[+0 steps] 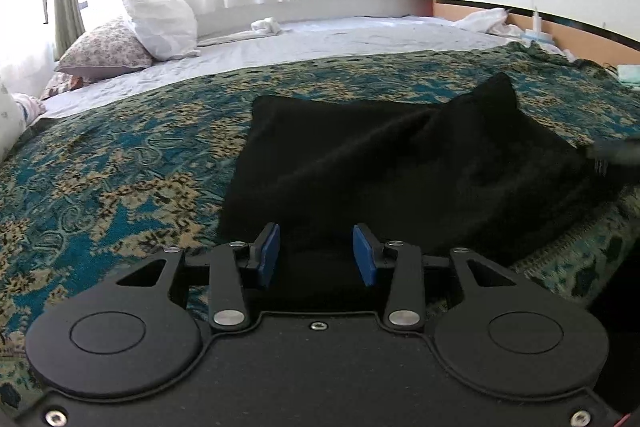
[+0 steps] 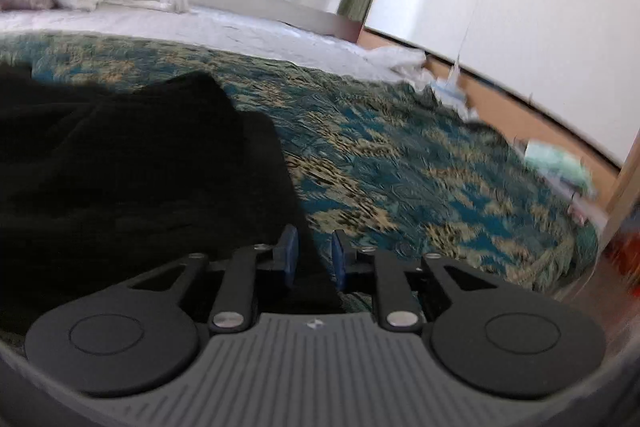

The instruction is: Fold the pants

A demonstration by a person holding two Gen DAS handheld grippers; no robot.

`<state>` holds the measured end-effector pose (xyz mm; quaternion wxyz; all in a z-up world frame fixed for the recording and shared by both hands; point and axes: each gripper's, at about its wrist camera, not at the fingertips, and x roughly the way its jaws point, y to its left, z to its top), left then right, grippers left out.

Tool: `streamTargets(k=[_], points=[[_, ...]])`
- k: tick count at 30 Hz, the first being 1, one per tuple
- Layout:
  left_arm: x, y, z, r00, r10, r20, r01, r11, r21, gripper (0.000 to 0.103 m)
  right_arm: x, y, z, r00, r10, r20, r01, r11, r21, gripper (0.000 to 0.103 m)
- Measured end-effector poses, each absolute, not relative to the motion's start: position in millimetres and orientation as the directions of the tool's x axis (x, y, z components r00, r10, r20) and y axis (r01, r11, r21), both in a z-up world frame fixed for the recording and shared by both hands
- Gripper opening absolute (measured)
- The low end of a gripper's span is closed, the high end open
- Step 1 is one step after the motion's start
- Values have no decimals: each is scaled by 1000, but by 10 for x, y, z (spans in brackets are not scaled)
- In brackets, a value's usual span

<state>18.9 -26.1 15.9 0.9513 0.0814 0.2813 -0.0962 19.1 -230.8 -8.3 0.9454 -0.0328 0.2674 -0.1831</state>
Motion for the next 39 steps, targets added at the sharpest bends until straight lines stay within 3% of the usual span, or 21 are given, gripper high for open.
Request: streamTargets(k=[2,4,9,11,12,13,16,18,21,22,28,32,35,39], points=[[165,-284,142,826,-140,-546,239,964,114,39,137,-2377,78,839,-266,-475,279,959,-44,45],[154,-302,132,829,-141,-542,245,961,125,39,206,-2360,220,867,-191,-460,213,977,-5,65],[115,-334,132,823,-184,-537,282,954,105,39,697,-2169,260,865,-31,-501,62,997,46,93],[104,-347,135,822,-191,-536,291,951,106,39,904,-2114,177,836,-73,-544,99,995,18,90],[98,-352,138,820,-198,-537,296,950,102,39,965,-2127,151,824,-101,-557,128,992,9,80],[94,-348,146,814,-219,-538,312,946,86,39,965,-2149,145,819,-127,-560,159,987,10,63],[81,-335,169,776,-316,-545,378,926,1,41,909,-2194,143,805,-227,-548,240,970,-49,51],[69,-372,152,752,-364,-549,420,907,-25,41,883,-2203,77,799,-304,-518,266,952,-149,51],[52,-424,160,745,-374,-553,442,897,-11,44,898,-2279,-68,796,-338,-502,263,940,-217,66],[54,-420,189,742,-379,-552,448,894,-11,44,882,-2307,-94,799,-332,-501,263,943,-206,72],[377,-161,550,759,-432,-487,424,896,-134,48,859,-2429,-95,814,-279,-509,255,960,-119,73],[896,-210,674,806,-344,-482,362,930,-58,46,909,-2543,-153,813,-245,-529,274,961,-23,74],[1303,-302,635,815,-295,-499,327,945,-25,28,882,-2576,-179,820,-231,-523,272,962,1,74],[1718,-412,451,818,-225,-530,276,961,18,23,860,-2611,-203,827,-220,-517,274,961,30,75]])
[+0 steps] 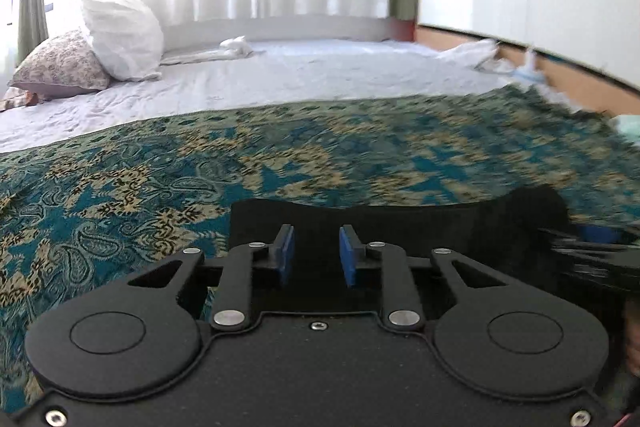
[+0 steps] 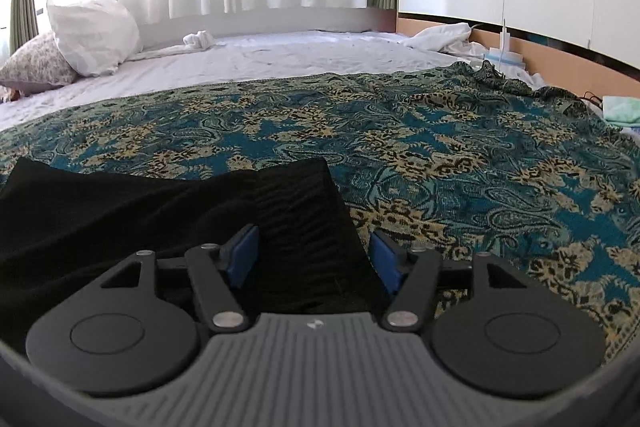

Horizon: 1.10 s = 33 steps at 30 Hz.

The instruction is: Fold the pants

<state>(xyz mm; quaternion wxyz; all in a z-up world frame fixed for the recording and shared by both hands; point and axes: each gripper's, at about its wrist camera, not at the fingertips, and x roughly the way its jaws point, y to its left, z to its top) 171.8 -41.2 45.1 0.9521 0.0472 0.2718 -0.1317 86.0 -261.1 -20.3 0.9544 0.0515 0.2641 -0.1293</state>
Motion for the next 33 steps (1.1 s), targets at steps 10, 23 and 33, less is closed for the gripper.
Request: streamTargets(k=[10,23,33], points=[[2073,-342,142,795,-131,-592,155,988,-9,25,821,-2630,-248,835,-237,-496,301,952,52,77],[2097,-364,149,771,-120,-625,163,987,11,28,813,-2608,-266,837,-260,-482,315,948,36,79],[1227,-67,271,740,-187,-646,221,975,-29,33,816,-2579,-265,833,-274,-480,322,947,18,80]])
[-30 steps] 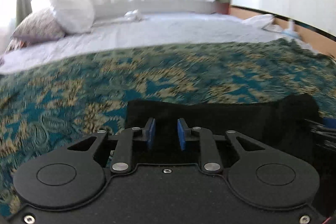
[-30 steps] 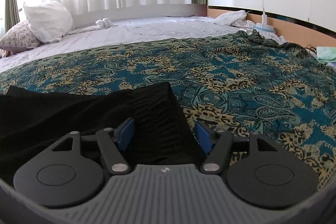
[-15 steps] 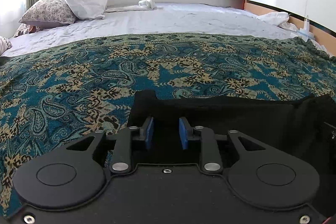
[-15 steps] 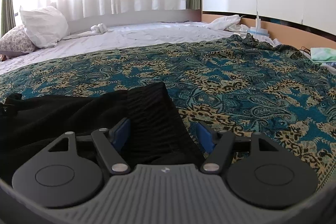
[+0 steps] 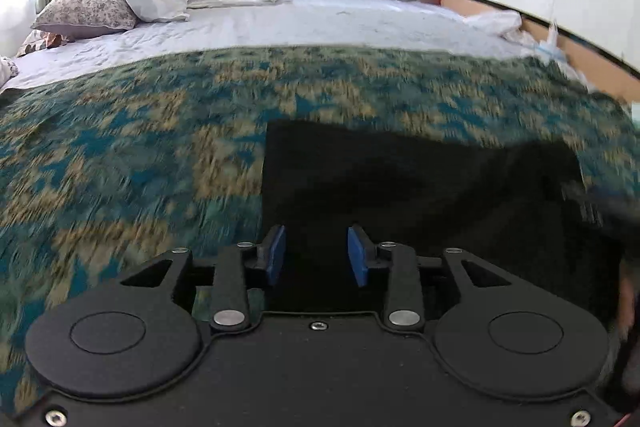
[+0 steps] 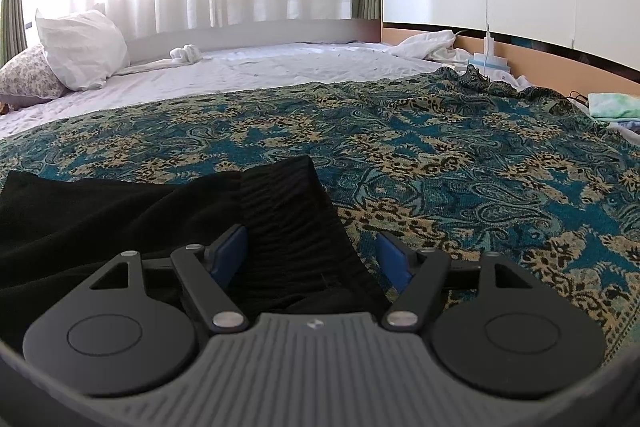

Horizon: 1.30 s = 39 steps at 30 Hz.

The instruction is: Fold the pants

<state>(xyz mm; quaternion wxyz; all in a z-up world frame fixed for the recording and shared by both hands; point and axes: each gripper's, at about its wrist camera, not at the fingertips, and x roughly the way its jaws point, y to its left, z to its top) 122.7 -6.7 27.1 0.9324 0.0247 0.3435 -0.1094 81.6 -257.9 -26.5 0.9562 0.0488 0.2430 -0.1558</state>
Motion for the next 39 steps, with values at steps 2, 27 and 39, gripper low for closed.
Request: streamTargets(k=[2,27,39], points=[[1012,-40,208,739,-181,-649,221,975,-20,33,816,-2576,-264,833,-277,-480,323,946,14,80],[42,53,266,773,-124,-622,199,979,51,36,538,-2856,-115,820,-222,-528,257,966,-8,87],[-62,27,286,760,-138,-635,225,973,58,43,386,-2957,49,882,-160,-443,229,968,106,96]])
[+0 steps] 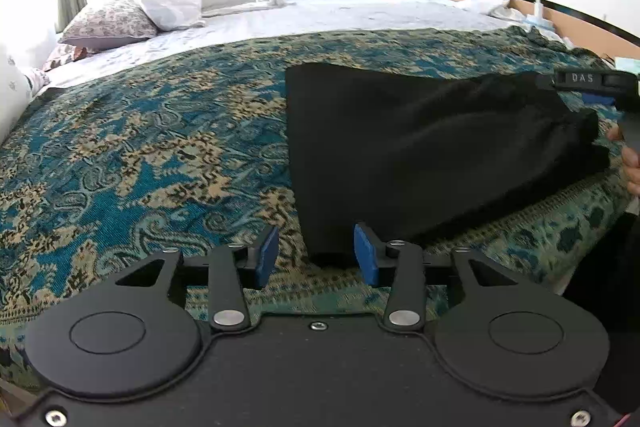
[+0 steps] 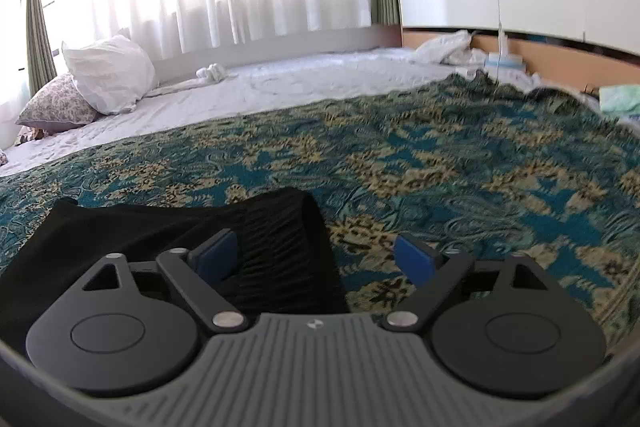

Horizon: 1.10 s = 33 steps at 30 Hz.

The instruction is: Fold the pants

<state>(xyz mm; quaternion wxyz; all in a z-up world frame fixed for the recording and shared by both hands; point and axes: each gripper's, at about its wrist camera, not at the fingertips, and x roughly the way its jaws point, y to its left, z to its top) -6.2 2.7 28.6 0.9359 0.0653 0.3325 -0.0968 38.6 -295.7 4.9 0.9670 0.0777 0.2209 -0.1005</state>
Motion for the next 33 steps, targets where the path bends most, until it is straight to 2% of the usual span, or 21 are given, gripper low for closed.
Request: streamTargets(k=[3,6,8,10,12,13,25,29,33], points=[[-97,13,276,714,-182,-676,271,962,26,45,323,-2925,111,887,-167,-431,219,973,72,98],[-79,85,392,702,-246,-668,301,953,-36,47,315,-2889,160,889,-184,-419,209,978,14,102],[24,184,537,710,-287,-643,300,949,-92,55,371,-2913,167,888,-186,-420,201,979,-9,103],[175,303,665,722,-329,-608,291,942,-164,69,463,-2973,146,880,-161,-448,178,984,-2,103],[404,418,771,731,-373,-571,290,928,-235,79,576,-3045,103,866,-127,-484,155,988,18,103],[531,455,796,735,-386,-557,289,922,-256,81,656,-3099,76,855,-112,-506,146,989,28,103],[1996,237,409,647,-380,-661,214,923,-321,81,1263,-3487,-128,761,213,-613,-60,964,260,102],[2272,223,237,619,-360,-698,172,930,-326,78,1398,-3598,-235,742,293,-603,-92,935,341,101],[2409,229,149,615,-391,-684,190,916,-353,76,1466,-3595,-273,732,350,-584,-154,921,358,96]])
